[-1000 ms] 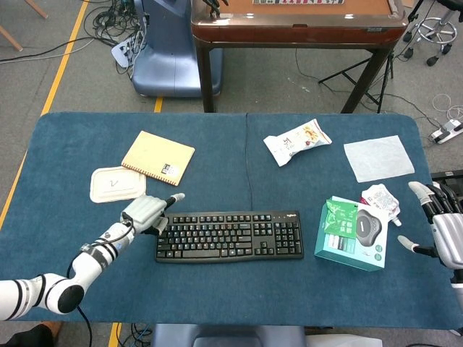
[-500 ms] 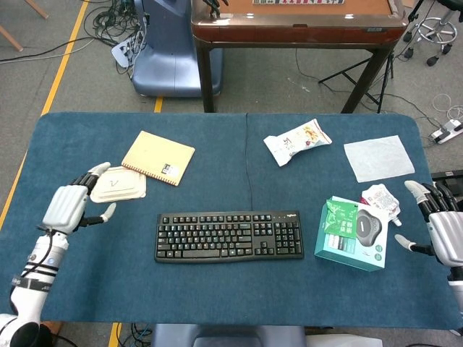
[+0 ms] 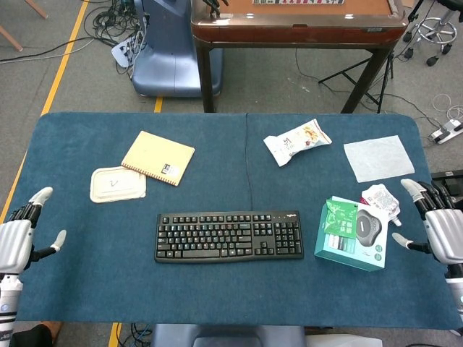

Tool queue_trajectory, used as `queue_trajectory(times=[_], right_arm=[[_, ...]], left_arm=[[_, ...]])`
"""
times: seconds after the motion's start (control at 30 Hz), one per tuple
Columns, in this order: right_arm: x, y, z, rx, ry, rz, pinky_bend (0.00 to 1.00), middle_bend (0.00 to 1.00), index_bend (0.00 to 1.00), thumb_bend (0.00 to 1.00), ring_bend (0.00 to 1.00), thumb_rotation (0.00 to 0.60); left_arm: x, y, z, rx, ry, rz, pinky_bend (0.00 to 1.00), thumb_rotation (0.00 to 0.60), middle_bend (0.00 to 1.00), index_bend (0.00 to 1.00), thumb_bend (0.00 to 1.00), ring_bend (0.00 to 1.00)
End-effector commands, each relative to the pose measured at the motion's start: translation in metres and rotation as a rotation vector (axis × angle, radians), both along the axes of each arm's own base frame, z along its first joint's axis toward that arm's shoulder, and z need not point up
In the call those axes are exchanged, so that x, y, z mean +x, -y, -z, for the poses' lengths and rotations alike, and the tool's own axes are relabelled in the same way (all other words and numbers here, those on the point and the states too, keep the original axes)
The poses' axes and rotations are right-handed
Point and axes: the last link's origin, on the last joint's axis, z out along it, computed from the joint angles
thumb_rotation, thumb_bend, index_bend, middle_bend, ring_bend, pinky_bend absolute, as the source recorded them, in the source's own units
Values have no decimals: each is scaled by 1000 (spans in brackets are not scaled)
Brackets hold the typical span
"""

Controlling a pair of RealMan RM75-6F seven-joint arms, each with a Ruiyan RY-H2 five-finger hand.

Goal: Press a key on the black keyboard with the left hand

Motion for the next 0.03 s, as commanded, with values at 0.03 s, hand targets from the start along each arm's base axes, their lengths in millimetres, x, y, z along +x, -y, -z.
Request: queue_trajectory(times=[0.03], right_arm=[[0, 0, 1, 2, -1, 0, 68, 129, 53, 105, 83, 600]], left_arm=[[-2, 8, 0, 4, -8, -10, 180, 551, 102, 68, 307, 178]])
